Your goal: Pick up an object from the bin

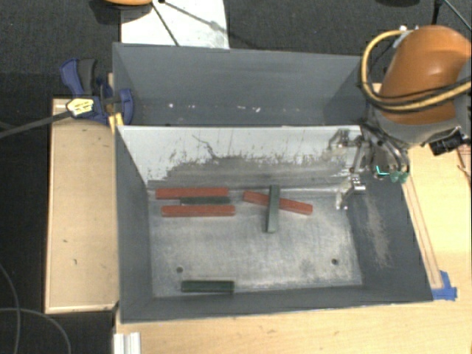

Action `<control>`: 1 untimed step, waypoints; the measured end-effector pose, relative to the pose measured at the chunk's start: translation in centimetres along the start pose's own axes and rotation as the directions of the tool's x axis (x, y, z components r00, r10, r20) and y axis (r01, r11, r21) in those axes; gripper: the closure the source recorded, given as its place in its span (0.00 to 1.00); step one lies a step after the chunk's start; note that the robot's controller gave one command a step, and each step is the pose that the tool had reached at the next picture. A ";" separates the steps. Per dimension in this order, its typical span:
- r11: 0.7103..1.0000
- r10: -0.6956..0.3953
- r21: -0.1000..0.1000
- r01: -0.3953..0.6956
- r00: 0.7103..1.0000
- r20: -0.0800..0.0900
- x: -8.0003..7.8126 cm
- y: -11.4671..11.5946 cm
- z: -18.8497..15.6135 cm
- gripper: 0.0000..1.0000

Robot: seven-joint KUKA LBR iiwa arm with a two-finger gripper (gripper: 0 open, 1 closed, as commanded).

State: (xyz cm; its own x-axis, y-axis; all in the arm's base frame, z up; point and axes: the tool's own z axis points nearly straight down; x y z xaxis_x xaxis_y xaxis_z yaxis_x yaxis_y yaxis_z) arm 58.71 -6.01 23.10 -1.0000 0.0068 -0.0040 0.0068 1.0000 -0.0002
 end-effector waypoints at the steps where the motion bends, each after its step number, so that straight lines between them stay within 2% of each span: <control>1: 0.999 0.049 0.000 -0.049 0.999 0.006 -0.3 0.7 4.7 0.00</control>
Offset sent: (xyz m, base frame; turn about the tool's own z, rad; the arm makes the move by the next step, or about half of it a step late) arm -0.0089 0.0628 -0.0818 0.1191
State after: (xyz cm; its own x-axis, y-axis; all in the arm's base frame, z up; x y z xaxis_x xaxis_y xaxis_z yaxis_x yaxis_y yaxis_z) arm 59.00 -5.31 18.42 -0.9984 0.0560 -0.0104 0.0560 0.9984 0.0001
